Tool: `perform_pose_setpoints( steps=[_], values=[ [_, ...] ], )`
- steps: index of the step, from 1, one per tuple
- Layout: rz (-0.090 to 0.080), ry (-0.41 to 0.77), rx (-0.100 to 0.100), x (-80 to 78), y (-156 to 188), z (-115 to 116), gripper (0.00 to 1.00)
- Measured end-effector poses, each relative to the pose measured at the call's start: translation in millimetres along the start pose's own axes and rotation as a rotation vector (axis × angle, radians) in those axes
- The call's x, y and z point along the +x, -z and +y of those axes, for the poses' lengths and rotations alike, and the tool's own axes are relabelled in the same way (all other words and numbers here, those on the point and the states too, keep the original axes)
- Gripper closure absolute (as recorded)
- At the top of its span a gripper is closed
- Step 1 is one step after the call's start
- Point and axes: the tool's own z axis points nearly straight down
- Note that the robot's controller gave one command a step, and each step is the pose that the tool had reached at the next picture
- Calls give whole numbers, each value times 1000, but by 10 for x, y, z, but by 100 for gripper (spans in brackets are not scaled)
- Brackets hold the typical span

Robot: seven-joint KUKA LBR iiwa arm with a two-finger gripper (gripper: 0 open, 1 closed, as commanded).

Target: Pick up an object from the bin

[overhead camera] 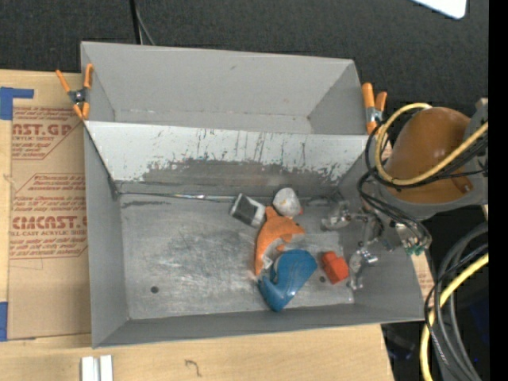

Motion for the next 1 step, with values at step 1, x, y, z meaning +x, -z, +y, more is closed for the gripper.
perform_pose_setpoints(
  steps=[1],
  values=[
    [-27,104,2,158,-543,-292,100]
  ],
)
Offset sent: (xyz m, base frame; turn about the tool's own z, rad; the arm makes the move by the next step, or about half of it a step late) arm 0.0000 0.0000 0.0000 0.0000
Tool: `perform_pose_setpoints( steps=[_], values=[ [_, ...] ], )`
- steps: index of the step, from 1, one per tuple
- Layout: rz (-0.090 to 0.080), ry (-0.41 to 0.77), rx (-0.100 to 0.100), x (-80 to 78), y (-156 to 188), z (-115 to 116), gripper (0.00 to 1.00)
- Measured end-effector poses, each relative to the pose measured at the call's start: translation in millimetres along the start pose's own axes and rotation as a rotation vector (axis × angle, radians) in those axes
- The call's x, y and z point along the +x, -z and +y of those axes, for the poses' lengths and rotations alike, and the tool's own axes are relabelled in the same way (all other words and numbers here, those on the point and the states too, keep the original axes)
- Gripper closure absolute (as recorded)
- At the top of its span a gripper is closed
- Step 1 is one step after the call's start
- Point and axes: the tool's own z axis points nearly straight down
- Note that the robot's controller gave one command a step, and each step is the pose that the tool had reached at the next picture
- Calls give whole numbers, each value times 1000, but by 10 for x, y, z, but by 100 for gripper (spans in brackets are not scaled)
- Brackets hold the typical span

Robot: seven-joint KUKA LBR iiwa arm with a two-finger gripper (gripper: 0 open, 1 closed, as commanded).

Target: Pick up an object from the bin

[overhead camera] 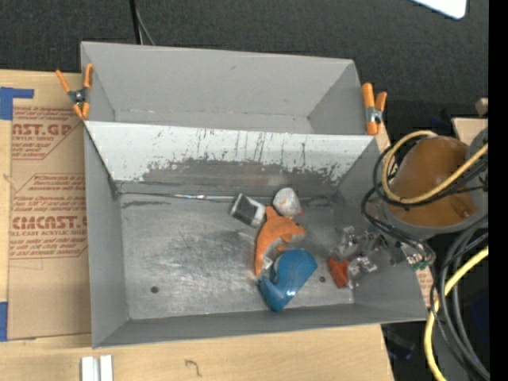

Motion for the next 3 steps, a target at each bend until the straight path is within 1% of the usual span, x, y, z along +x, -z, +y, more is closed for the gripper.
perform_pose_setpoints(
  steps=[1,2,3],
  values=[
    [0,0,0,0,0,0,100],
    [14,-13,2,-95,1631,24,100],
    [19,-13,-2,-83,1607,31,100]
  ],
)
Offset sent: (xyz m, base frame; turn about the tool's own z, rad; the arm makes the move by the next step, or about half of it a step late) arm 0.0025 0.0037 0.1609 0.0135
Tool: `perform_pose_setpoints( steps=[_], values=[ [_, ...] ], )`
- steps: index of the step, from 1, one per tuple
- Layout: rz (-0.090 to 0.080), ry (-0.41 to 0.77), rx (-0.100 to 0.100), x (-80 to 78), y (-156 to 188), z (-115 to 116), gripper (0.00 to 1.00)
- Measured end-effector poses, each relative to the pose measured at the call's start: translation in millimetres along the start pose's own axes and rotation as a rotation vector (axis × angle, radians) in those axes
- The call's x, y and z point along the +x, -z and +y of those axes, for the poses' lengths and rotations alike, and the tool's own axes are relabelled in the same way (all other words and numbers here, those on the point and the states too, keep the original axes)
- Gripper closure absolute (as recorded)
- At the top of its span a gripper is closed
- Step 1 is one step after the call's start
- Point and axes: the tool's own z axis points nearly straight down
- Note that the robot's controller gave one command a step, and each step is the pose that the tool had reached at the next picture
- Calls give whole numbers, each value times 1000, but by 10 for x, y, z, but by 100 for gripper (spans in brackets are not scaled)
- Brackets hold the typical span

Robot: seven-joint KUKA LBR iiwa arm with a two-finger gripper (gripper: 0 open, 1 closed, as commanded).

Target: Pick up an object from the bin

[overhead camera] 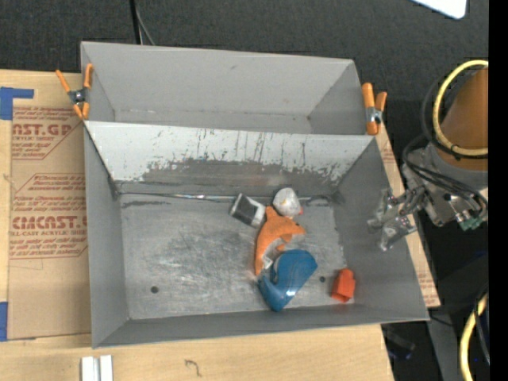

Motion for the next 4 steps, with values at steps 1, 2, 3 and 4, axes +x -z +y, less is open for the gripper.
perform_pose_setpoints(
  steps=[1,2,3,4],
  values=[
    [1,283,0,120,-1020,115,0],
    [3,300,-2,133,-1092,126,0],
    [6,621,-2,43,-1717,363,100],
    [6,621,-2,42,-1717,364,100]
  ],
)
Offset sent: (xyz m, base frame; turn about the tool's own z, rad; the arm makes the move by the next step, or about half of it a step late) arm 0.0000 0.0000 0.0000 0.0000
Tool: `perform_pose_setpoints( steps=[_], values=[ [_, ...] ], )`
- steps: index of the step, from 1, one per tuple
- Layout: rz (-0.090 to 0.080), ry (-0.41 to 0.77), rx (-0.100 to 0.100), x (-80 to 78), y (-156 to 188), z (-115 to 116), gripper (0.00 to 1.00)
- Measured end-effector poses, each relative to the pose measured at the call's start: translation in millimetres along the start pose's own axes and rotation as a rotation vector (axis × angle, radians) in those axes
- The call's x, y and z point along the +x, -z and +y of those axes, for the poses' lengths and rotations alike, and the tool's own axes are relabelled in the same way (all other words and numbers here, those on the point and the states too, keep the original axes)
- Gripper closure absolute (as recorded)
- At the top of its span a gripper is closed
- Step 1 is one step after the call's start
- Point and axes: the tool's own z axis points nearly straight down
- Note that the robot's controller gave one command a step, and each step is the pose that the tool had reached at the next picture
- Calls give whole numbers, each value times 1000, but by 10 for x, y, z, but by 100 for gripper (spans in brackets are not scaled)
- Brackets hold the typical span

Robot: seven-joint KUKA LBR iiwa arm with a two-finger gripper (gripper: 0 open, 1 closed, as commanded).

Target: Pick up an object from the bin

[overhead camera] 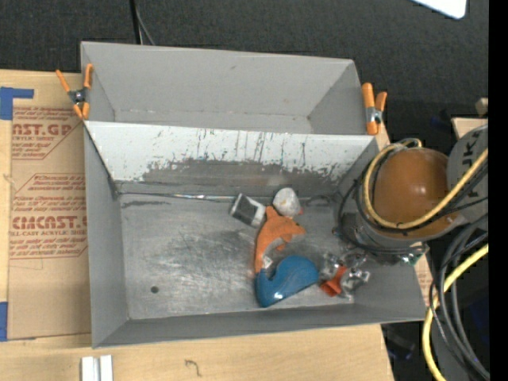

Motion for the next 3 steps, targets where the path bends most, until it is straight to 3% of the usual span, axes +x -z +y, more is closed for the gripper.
perform_pose_setpoints(
  steps=[1,2,3],
  values=[
    [-5,-8,1,-130,1147,48,100],
    [-6,-8,1,-130,1146,49,100],
    [-6,93,2,53,2262,-280,100]
  ],
)
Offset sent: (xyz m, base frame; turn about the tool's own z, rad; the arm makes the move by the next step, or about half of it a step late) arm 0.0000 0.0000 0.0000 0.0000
